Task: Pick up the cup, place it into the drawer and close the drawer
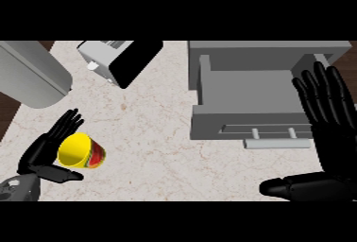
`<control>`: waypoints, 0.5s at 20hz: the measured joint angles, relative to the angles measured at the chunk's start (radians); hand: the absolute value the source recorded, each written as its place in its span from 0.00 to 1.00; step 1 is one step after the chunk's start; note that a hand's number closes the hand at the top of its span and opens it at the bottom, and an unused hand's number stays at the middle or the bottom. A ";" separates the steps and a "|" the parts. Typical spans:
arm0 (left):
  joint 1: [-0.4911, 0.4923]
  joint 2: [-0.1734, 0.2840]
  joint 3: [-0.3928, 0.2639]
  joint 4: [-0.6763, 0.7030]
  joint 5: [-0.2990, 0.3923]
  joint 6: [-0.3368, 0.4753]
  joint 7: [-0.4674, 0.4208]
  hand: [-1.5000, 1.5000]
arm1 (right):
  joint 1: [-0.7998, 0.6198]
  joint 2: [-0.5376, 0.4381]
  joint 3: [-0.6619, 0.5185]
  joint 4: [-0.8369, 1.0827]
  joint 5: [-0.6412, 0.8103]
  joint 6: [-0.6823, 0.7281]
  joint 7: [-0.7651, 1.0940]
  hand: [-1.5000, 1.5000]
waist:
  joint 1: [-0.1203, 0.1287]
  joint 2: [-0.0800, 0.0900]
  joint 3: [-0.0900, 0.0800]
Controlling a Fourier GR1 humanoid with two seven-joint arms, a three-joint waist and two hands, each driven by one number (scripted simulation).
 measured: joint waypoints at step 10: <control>-0.063 0.005 -0.064 0.183 -0.057 0.079 -0.133 0.00 | 0.000 0.004 0.013 -0.020 0.007 -0.006 0.023 0.00 | -0.003 0.001 -0.001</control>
